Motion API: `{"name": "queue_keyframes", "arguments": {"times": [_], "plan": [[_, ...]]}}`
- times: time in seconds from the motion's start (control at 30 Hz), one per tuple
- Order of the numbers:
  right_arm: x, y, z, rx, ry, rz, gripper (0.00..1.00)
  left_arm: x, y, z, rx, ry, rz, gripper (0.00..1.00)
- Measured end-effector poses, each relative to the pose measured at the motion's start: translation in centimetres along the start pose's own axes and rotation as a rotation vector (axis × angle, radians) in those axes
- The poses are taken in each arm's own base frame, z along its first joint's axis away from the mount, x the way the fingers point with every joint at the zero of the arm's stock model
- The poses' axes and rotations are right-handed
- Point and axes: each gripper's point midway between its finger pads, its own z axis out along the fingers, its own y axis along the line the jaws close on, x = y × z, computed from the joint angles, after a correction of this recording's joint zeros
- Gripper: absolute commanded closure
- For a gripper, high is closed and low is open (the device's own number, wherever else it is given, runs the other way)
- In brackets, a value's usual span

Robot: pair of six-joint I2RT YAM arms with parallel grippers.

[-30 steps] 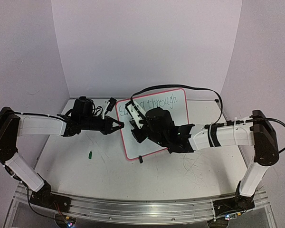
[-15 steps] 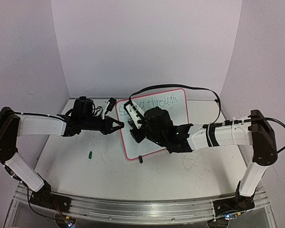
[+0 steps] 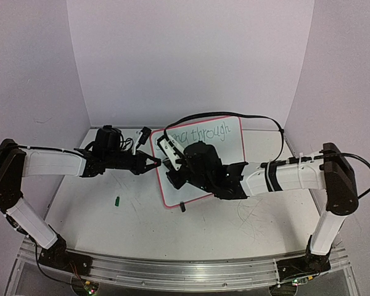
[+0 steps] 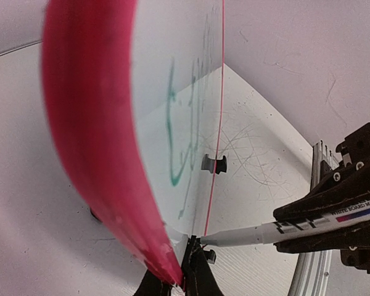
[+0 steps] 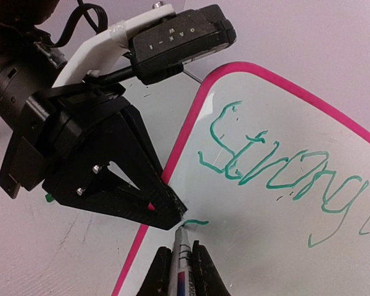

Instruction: Write a sentence on the whiteboard

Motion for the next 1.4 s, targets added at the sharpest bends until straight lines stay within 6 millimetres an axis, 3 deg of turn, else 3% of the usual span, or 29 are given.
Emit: {"name": "queue_keyframes", "arguments": {"times": [0.87, 1.4], "plan": [[2.7, -0.4, -0.6, 0.045, 0.065, 0.013, 1.00, 0.0, 0.1, 0.0, -0.007, 0.000, 0.000, 1.00], [2.8, 0.4, -0.7, 0.016, 0.070, 0.037, 1.00, 0.0, 0.0, 0.0, -0.005, -0.001, 0.008, 1.00]]}}
